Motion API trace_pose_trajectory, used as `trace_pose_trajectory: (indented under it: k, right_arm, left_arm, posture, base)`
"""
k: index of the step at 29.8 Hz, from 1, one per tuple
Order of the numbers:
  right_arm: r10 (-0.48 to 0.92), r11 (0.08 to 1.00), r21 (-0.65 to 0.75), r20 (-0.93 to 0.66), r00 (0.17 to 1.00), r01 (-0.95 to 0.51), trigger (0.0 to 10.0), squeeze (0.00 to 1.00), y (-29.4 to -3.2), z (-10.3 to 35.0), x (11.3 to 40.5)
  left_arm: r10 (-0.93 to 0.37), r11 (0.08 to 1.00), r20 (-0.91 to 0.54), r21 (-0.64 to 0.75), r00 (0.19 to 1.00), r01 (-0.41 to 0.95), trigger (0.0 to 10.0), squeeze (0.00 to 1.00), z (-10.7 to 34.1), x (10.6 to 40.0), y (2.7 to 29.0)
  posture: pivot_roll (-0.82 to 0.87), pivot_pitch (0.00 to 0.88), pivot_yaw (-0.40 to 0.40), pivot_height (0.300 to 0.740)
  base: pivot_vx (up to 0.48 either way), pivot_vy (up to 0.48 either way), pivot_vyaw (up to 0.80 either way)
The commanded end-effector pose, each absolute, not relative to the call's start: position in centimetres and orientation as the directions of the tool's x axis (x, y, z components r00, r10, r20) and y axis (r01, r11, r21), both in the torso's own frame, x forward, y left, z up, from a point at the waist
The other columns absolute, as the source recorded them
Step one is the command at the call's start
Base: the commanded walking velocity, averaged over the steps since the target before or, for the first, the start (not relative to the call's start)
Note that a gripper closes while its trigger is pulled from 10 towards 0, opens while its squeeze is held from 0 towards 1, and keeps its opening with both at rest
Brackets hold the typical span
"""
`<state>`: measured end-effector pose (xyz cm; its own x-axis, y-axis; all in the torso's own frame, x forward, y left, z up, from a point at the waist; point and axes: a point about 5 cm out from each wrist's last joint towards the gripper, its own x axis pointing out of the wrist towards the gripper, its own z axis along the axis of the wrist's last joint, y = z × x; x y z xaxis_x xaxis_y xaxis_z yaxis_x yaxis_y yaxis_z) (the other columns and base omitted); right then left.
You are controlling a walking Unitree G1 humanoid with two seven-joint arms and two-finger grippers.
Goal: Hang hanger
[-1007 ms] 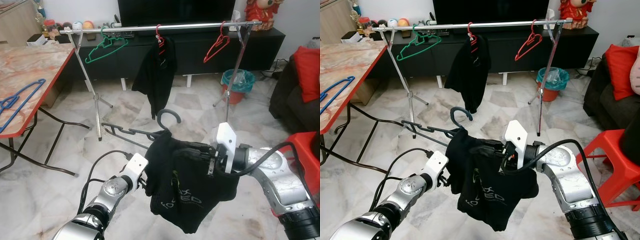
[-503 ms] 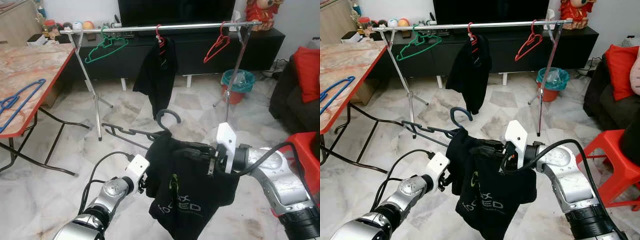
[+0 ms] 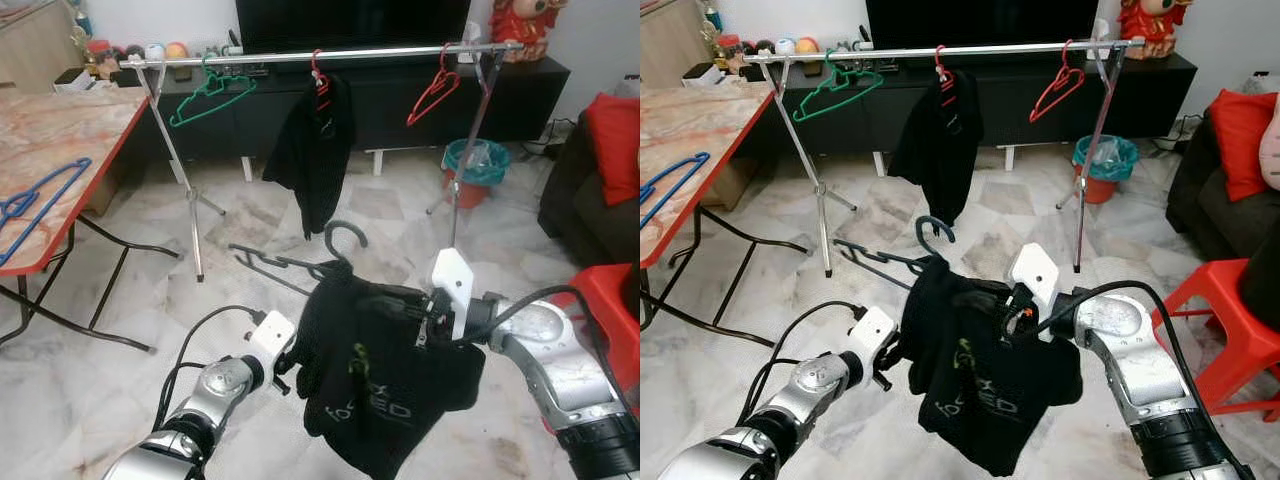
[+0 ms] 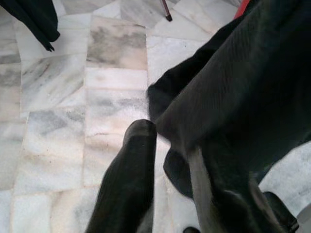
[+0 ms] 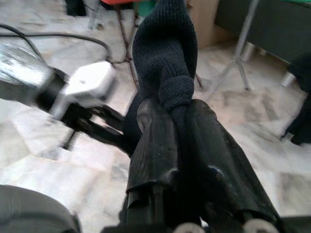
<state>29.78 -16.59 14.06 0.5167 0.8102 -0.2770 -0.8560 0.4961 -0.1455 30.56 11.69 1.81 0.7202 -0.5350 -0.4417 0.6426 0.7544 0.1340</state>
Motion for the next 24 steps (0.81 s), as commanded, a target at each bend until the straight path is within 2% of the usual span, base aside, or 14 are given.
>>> trace_pose_trajectory:
  k: [1, 4, 10, 11, 12, 13, 19, 20, 24]
  right_arm:
    - [0.768, 0.556, -0.210, -0.239, 0.594, -0.804, 10.0, 0.00, -17.2, 15.3, 30.9]
    - [0.730, 0.591, -0.231, -0.255, 0.634, -0.773, 10.0, 0.00, -17.7, 15.1, 31.5]
    - [0.725, 0.594, -0.229, -0.263, 0.637, -0.771, 10.0, 0.00, -17.9, 14.9, 31.5]
    - [0.730, 0.589, -0.229, -0.261, 0.632, -0.775, 10.0, 0.00, -17.8, 14.8, 31.5]
    - [0.733, 0.585, -0.230, -0.260, 0.628, -0.778, 10.0, 0.00, -17.7, 14.8, 31.5]
    - [0.737, 0.577, -0.230, -0.265, 0.621, -0.783, 10.0, 0.00, -17.7, 14.7, 31.4]
    - [0.764, 0.537, -0.221, -0.280, 0.581, -0.814, 10.0, 0.00, -17.3, 14.4, 31.0]
    - [0.777, 0.522, -0.218, -0.277, 0.565, -0.824, 10.0, 0.00, -17.1, 14.4, 30.8]
    - [0.789, 0.508, -0.212, -0.273, 0.550, -0.835, 10.0, 0.00, -16.8, 14.5, 30.7]
  left_arm:
    - [-0.539, 0.748, -0.447, 0.136, 0.714, 0.649, 0.0, 0.00, 1.5, 30.2, 12.1]
    - [-0.541, 0.741, -0.452, 0.142, 0.709, 0.657, 0.0, 0.00, 1.5, 30.2, 12.3]
    - [-0.557, 0.731, -0.454, 0.128, 0.695, 0.670, 0.0, 0.00, 1.4, 30.0, 12.2]
    - [-0.551, 0.739, -0.445, 0.133, 0.706, 0.660, 5.1, 0.00, 1.5, 30.1, 12.1]
    - [-0.545, 0.743, -0.442, 0.140, 0.713, 0.654, 8.3, 0.00, 1.6, 30.2, 12.1]
    - [-0.553, 0.741, -0.443, 0.125, 0.705, 0.660, 10.0, 0.00, 1.6, 30.2, 11.9]
    - [-0.585, 0.716, -0.443, 0.111, 0.680, 0.689, 10.0, 0.00, 1.5, 30.0, 11.4]
    - [-0.590, 0.716, -0.439, 0.102, 0.677, 0.690, 10.0, 1.00, 1.6, 30.0, 11.4]
    - [-0.595, 0.701, -0.444, 0.120, 0.670, 0.703, 10.0, 1.00, 1.6, 30.0, 11.4]
  posture:
    - [-0.05, 0.006, 0.048, 0.740]
    - [-0.05, 0.007, 0.048, 0.740]
    - [-0.05, 0.007, 0.047, 0.740]
    - [-0.05, 0.007, 0.047, 0.740]
    - [-0.05, 0.006, 0.048, 0.740]
    - [-0.05, 0.006, 0.048, 0.740]
    - [-0.05, 0.008, 0.047, 0.740]
    - [-0.05, 0.007, 0.046, 0.740]
    - [-0.05, 0.007, 0.046, 0.740]
  base:
    - [0.000, 0.000, 0.00]
    - [0.000, 0.000, 0.00]
    - [0.000, 0.000, 0.00]
    - [0.000, 0.000, 0.00]
    - [0.000, 0.000, 0.00]
    - [0.000, 0.000, 0.00]
    - [0.000, 0.000, 0.00]
    - [0.000, 0.000, 0.00]
    - [0.000, 0.000, 0.00]
